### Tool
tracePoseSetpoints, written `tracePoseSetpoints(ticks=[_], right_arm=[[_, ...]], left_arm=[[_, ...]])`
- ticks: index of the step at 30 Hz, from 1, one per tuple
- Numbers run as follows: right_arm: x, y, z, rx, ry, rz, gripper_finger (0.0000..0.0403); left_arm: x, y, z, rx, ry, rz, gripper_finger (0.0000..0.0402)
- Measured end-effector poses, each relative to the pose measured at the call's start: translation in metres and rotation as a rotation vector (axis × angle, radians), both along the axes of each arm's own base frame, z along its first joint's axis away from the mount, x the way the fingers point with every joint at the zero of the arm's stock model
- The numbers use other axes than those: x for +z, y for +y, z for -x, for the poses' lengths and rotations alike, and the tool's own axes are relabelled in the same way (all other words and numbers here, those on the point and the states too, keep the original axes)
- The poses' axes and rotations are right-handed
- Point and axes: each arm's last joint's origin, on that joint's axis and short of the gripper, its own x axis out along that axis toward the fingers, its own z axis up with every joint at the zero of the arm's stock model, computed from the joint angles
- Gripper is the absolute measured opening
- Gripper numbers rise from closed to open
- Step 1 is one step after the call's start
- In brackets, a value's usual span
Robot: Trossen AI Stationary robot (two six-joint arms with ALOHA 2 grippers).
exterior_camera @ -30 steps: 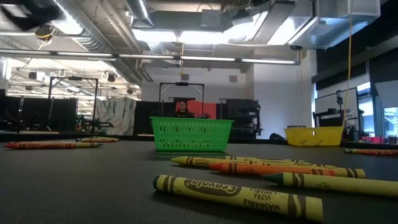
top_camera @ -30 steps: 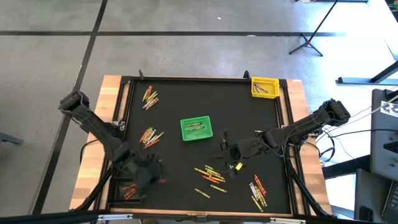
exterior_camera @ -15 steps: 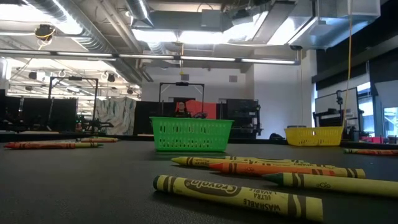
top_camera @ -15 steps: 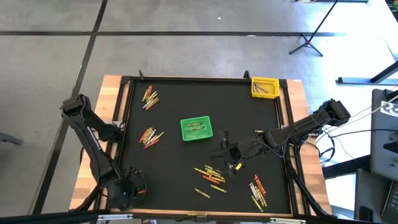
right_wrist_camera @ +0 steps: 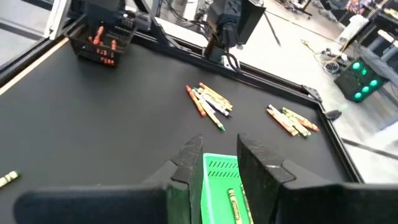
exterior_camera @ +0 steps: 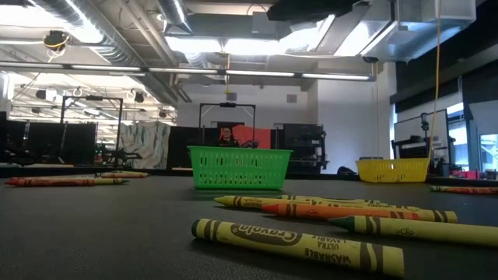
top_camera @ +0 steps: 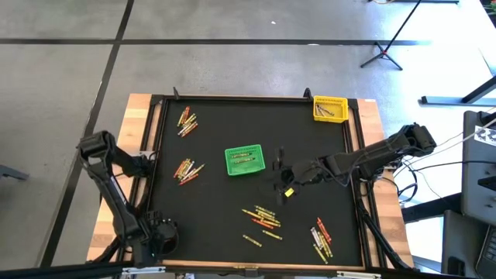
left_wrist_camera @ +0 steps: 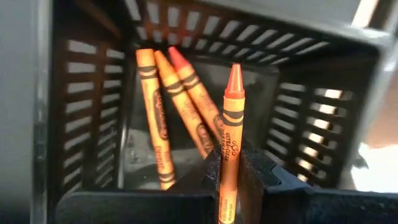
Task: Sort crayons
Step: Put the orange crayon into the black bin
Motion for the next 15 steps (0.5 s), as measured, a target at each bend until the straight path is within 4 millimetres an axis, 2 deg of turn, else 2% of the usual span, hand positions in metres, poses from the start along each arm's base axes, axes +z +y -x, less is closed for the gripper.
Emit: tracePoseSetpoints(ticks=[5, 10, 15], right_arm=[[0.0, 0.0012, 0.0002, 0.011, 0.001, -0.006, 0.0094], [-0.0021, 0.0018, -0.0011, 0.012, 0.007, -0.02, 0.0094], [-0.0046, 0.0024, -0.003, 0.008, 0.01, -0.029, 0.0094]], left_arm=[[-0.0046, 0.0012, -0.0012, 0.007, 0.01, -0.031, 0.0019], [-0.0045, 0.0028, -0.0034, 0.036, -0.005, -0.043, 0.0051], [-0.0028, 0.0034, -0.0022, 0.038, 0.079, -0.003, 0.0081]])
